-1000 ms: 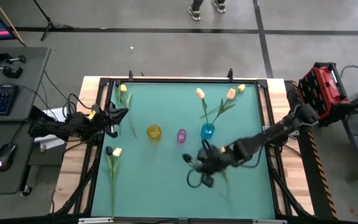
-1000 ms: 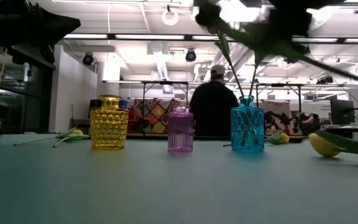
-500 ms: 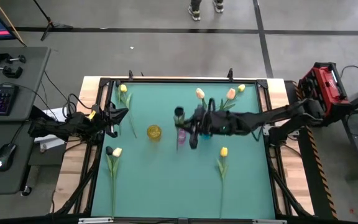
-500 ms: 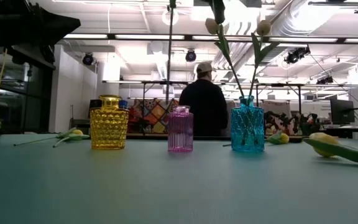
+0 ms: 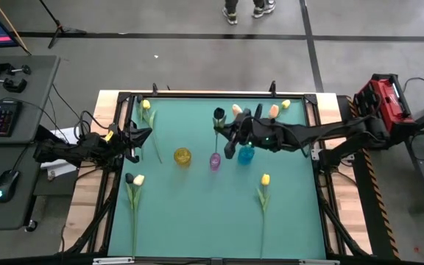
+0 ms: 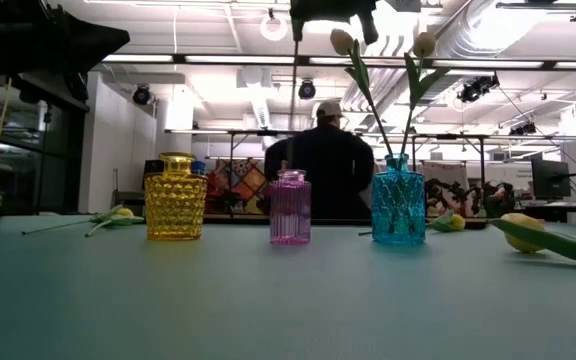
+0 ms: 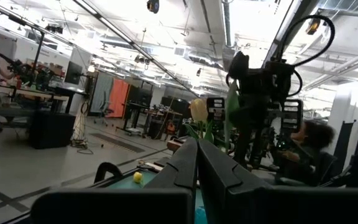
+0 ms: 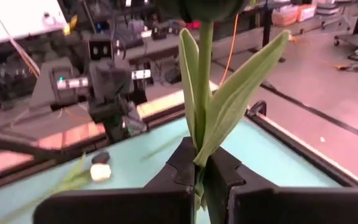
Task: Sort flowers into vase by color
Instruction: Put the right black tulip into the purple flower vase, then put the bottom yellow tulip into the yellow flower vase
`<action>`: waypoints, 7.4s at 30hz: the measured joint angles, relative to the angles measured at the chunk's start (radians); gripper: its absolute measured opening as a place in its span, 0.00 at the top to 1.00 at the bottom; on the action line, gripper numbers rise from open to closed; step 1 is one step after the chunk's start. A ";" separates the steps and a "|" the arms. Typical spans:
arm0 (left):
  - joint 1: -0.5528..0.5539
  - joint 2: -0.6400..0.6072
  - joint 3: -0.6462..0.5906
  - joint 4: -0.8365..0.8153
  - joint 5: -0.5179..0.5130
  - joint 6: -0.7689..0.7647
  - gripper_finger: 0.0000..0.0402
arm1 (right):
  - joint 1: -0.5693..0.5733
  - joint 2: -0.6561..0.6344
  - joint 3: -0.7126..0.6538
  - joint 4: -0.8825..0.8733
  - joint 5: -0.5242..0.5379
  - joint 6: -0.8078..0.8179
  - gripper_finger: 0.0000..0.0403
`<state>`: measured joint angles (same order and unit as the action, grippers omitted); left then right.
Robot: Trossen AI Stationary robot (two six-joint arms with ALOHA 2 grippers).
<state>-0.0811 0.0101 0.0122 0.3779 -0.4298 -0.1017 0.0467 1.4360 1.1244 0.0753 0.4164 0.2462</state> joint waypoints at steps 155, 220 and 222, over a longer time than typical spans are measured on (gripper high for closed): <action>0.000 0.000 0.000 0.000 0.000 0.000 1.00 | 0.484 -0.211 0.047 -0.957 0.215 1.017 1.00; 0.002 0.489 0.629 -0.206 -0.041 -0.013 0.59 | 0.161 -0.215 0.046 0.072 -0.006 0.060 1.00; 0.002 0.489 0.629 -0.203 -0.013 -0.037 0.59 | 0.139 -0.216 0.046 0.074 -0.006 0.031 1.00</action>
<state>-0.0788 0.4995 0.6415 0.1750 -0.4432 -0.1382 0.1854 1.2200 1.1706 0.1489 0.4103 0.2777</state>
